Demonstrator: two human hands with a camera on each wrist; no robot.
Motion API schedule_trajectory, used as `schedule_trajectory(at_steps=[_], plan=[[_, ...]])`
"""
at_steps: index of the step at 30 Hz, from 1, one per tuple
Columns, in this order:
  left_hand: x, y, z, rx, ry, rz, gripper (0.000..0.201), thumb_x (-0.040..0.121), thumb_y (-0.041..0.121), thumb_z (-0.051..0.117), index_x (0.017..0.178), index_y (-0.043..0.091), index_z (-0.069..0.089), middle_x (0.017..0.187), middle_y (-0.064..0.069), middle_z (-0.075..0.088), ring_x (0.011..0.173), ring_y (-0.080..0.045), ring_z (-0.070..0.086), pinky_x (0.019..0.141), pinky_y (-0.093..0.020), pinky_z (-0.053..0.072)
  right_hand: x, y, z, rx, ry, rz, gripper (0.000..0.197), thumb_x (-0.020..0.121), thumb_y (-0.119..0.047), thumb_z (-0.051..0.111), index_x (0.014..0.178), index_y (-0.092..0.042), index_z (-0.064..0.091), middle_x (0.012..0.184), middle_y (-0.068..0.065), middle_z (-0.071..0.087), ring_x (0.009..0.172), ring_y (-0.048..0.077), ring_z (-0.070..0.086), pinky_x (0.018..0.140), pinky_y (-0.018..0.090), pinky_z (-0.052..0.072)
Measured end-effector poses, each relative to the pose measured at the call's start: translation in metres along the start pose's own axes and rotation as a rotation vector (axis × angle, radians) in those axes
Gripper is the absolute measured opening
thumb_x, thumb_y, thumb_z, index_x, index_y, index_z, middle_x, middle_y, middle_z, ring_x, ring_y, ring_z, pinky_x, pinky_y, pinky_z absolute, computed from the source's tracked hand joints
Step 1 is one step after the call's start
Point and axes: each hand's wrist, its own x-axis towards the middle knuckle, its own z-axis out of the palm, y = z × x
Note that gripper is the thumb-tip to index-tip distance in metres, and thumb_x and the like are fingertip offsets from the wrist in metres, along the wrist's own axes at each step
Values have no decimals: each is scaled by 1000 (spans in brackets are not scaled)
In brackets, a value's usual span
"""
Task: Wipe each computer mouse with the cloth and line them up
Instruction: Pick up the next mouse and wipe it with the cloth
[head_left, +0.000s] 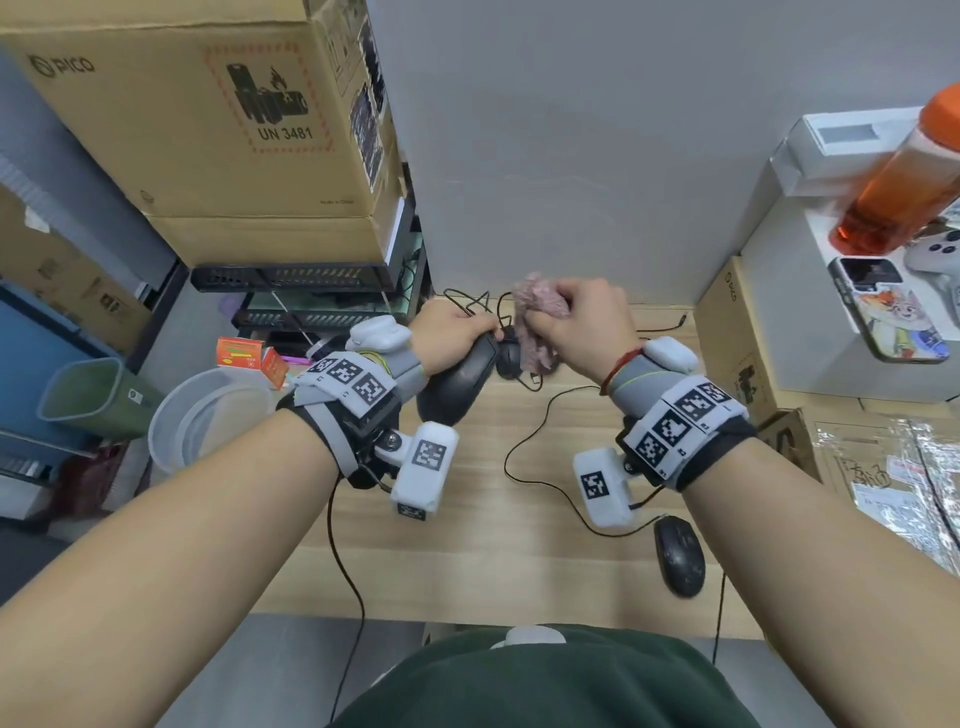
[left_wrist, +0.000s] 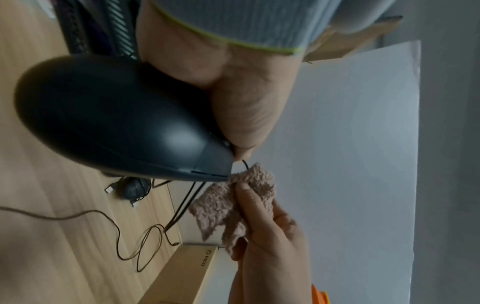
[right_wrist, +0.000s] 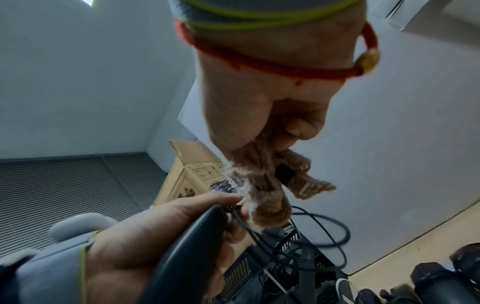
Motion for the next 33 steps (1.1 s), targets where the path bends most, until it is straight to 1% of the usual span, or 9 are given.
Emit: schedule_trajectory(at_steps=[6,10,15,18,22,25,28,30,33], plan=[[1,-4,-2,-259,-32,-86,76,92,68,48,97,-4,71,101,-19,74,99,-33,69,96,-44,52,-7,-7,10,-92,-120,-170,15,82,-30,71,80,-16,66,65,-3,64,71,22,60,64,30,41],[1,-8,-1,-285,28,-80,49,90,45,68,67,3,65,68,-9,64,68,-25,59,68,-32,45,-8,-2,15,-122,-243,-226,13,83,-34,72,81,-24,64,69,-5,61,77,26,62,70,37,49],[3,-12,-5,-433,2,-72,26,89,30,68,69,17,78,71,-8,73,70,-29,67,84,-48,57,-6,9,19,-128,-375,-167,12,93,-26,65,96,-16,60,89,4,64,84,23,54,70,31,37],[2,-10,-5,-426,21,-64,25,89,30,68,72,16,79,72,-7,74,70,-29,67,85,-46,57,-7,19,20,-93,-450,-95,21,90,-12,64,109,-13,55,100,7,66,94,29,61,76,34,46],[1,-8,-9,-423,35,-78,28,94,26,64,70,19,76,63,1,70,66,-23,63,76,-35,53,-13,19,15,20,-527,-43,23,82,-1,52,99,-17,53,80,7,69,73,30,63,57,26,48],[0,-6,-10,-415,20,-75,27,94,27,64,70,20,76,65,0,70,72,-25,63,74,-33,51,-20,15,14,243,-547,13,17,73,-3,44,87,1,53,62,30,62,46,35,55,48,31,44],[-3,-6,-6,-404,5,-68,26,94,27,64,72,20,76,65,0,70,72,-26,64,72,-32,50,-21,12,19,596,-489,166,25,64,-2,44,83,13,49,65,35,54,50,33,59,52,35,49],[-3,-8,-5,-397,12,-69,26,94,27,64,72,20,76,66,0,70,72,-25,64,73,-31,50,-22,14,22,707,-487,223,6,79,-2,54,85,1,54,74,28,60,56,31,66,59,36,53],[-4,-11,-5,-381,24,-89,26,95,28,64,73,20,75,67,3,69,66,-17,62,68,-26,48,-21,26,28,460,-440,123,35,99,-31,59,79,-3,63,70,20,67,45,14,59,43,22,44]])
